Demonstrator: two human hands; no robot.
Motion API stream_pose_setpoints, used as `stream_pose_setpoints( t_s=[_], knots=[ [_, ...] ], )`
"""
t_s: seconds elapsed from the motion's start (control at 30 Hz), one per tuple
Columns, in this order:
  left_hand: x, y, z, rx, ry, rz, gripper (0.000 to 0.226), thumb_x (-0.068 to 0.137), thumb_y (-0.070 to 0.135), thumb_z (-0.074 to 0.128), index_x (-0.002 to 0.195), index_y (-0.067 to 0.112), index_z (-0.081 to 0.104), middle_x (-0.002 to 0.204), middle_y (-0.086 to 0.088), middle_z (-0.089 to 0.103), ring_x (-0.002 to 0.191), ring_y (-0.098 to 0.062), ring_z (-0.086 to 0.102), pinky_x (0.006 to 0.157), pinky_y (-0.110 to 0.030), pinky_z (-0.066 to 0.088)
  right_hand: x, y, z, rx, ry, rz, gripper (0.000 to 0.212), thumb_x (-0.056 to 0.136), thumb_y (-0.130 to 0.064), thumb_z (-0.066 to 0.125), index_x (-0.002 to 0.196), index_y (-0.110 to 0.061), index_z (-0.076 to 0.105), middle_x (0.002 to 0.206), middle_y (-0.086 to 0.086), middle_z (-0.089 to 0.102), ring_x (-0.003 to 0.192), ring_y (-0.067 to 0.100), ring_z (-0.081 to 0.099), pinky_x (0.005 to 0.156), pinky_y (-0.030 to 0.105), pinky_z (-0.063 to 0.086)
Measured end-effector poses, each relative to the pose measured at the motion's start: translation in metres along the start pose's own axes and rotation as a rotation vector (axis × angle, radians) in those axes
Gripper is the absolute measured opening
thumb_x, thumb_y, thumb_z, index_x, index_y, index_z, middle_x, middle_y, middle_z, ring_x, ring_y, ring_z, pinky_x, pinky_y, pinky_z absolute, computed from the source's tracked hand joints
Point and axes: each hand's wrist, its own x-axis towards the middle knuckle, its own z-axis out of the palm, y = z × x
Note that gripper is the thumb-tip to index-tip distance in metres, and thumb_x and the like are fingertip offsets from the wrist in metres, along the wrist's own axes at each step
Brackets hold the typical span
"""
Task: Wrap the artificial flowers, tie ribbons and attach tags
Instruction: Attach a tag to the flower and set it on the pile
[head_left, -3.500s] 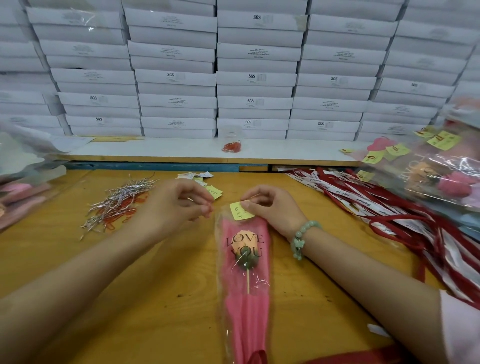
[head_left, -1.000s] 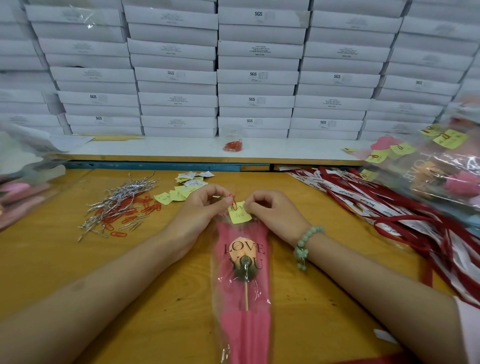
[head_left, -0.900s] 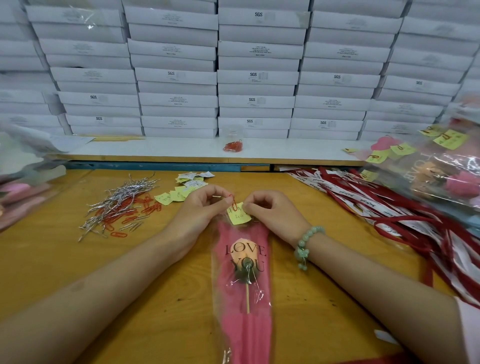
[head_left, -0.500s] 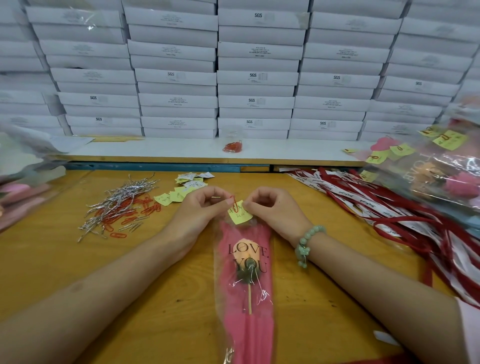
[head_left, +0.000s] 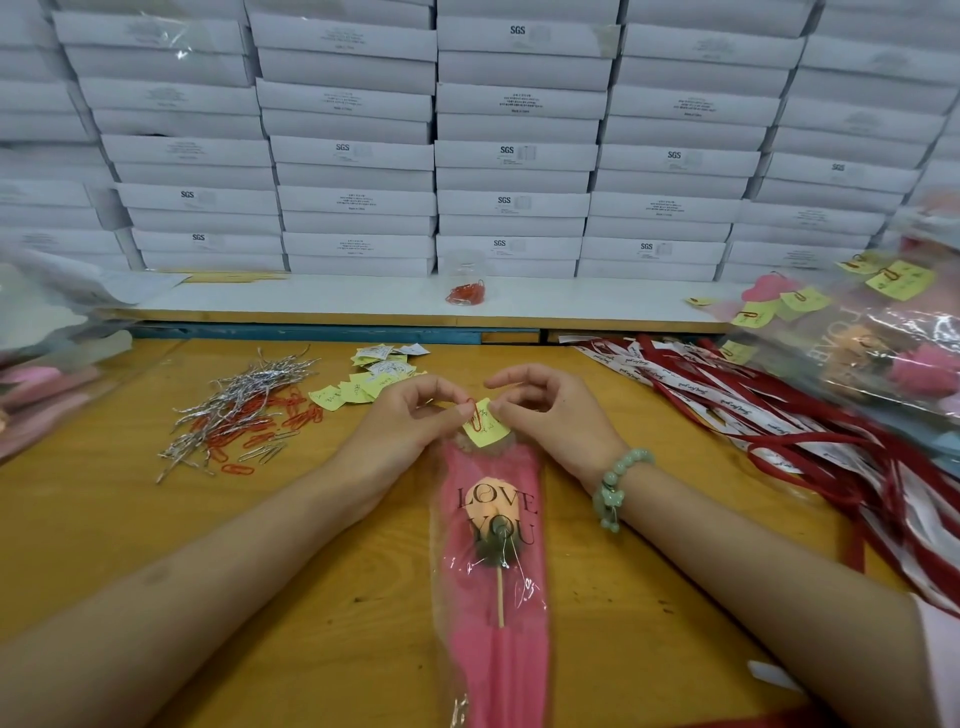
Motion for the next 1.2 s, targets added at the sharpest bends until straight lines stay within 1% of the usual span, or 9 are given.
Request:
stream_pose_setpoints(
  t_s=[0.13, 0.3, 0.4, 0.5, 0.63, 0.73, 0.87, 1.0, 1.2],
  knots=[
    [0.0009, -0.0019, -0.0018, -0.029, 0.039, -0.001, 0.002, 0.088, 0.011, 0.067, 0.090, 0.009, 0.068, 0.078, -0.005, 0.071, 0.071, -0.020, 0.066, 0.067, -0.028, 0.054, -0.0025, -0.0014, 0.0019, -0.074, -0.091, -0.068, 0.020, 0.089, -0.003, 0.063, 0.101, -0.016, 0.072, 0.076, -0.002, 0.064, 0.072, 0.011, 0.058, 0.068, 0.023, 0.051],
    [0.0010, -0.0044, -0.0014, 0.006, 0.070, 0.030, 0.001, 0.087, 0.011, 0.069, 0.087, 0.012, 0.069, 0.073, 0.006, 0.069, 0.067, -0.007, 0.063, 0.060, -0.017, 0.051, -0.0025, -0.0006, 0.0025, -0.098, -0.069, -0.042, 0.008, 0.085, -0.005, 0.067, 0.089, -0.012, 0.070, 0.078, -0.001, 0.065, 0.072, 0.011, 0.059, 0.068, 0.026, 0.051],
    [0.0020, -0.0052, -0.0018, 0.014, 0.077, 0.045, 0.006, 0.086, 0.010, 0.071, 0.091, 0.009, 0.070, 0.081, 0.002, 0.070, 0.073, -0.009, 0.064, 0.065, -0.018, 0.052, -0.0023, 0.0000, 0.0030, -0.147, -0.070, -0.056, 0.002, 0.085, -0.011, 0.070, 0.086, -0.013, 0.069, 0.080, 0.000, 0.066, 0.074, 0.009, 0.060, 0.071, 0.025, 0.052],
    [0.0013, -0.0049, -0.0022, -0.010, 0.056, 0.058, 0.011, 0.085, 0.007, 0.071, 0.096, 0.006, 0.071, 0.086, -0.001, 0.072, 0.078, -0.012, 0.068, 0.067, -0.018, 0.053, -0.0026, -0.0008, 0.0037, -0.124, -0.030, -0.115, 0.009, 0.087, -0.019, 0.069, 0.092, -0.013, 0.066, 0.085, -0.003, 0.067, 0.080, 0.007, 0.062, 0.074, 0.024, 0.053],
    [-0.0001, -0.0039, -0.0024, 0.016, 0.020, 0.089, 0.010, 0.083, 0.006, 0.073, 0.093, 0.008, 0.073, 0.091, -0.003, 0.075, 0.086, -0.014, 0.072, 0.072, -0.016, 0.053, -0.0030, -0.0033, 0.0043, -0.135, -0.039, -0.157, 0.012, 0.086, -0.017, 0.071, 0.096, -0.016, 0.067, 0.089, -0.007, 0.069, 0.090, 0.014, 0.066, 0.089, 0.044, 0.053],
    [0.0001, -0.0038, -0.0016, -0.001, 0.032, 0.075, 0.013, 0.081, 0.007, 0.075, 0.093, 0.008, 0.072, 0.089, -0.002, 0.075, 0.084, -0.017, 0.073, 0.070, -0.017, 0.054, -0.0024, -0.0030, 0.0033, -0.138, -0.007, -0.167, 0.008, 0.083, -0.012, 0.073, 0.091, -0.014, 0.070, 0.083, -0.002, 0.070, 0.086, 0.021, 0.067, 0.086, 0.052, 0.052],
    [0.0009, -0.0044, -0.0008, -0.003, 0.052, 0.070, 0.015, 0.080, 0.007, 0.075, 0.095, 0.007, 0.071, 0.087, -0.002, 0.074, 0.080, -0.017, 0.073, 0.067, -0.018, 0.053, -0.0011, -0.0013, 0.0024, -0.153, -0.016, -0.162, 0.011, 0.086, -0.013, 0.070, 0.095, -0.018, 0.073, 0.079, -0.004, 0.069, 0.080, 0.014, 0.066, 0.079, 0.038, 0.056],
    [0.0015, -0.0048, 0.0002, 0.036, 0.069, 0.071, 0.009, 0.081, 0.007, 0.075, 0.091, 0.009, 0.073, 0.088, -0.003, 0.075, 0.081, -0.012, 0.072, 0.067, -0.014, 0.052, 0.0006, 0.0006, 0.0026, -0.139, -0.002, -0.145, 0.009, 0.090, -0.012, 0.066, 0.093, -0.017, 0.073, 0.071, -0.010, 0.065, 0.070, 0.006, 0.059, 0.067, 0.023, 0.048],
    [0.0006, -0.0042, 0.0011, 0.060, 0.058, 0.076, 0.008, 0.084, 0.006, 0.072, 0.092, 0.006, 0.072, 0.076, 0.003, 0.072, 0.069, -0.004, 0.067, 0.062, -0.012, 0.049, 0.0019, 0.0008, 0.0010, -0.028, 0.058, -0.116, 0.010, 0.091, -0.009, 0.063, 0.088, -0.017, 0.067, 0.080, -0.003, 0.069, 0.077, 0.006, 0.064, 0.075, 0.017, 0.050]
  ],
)
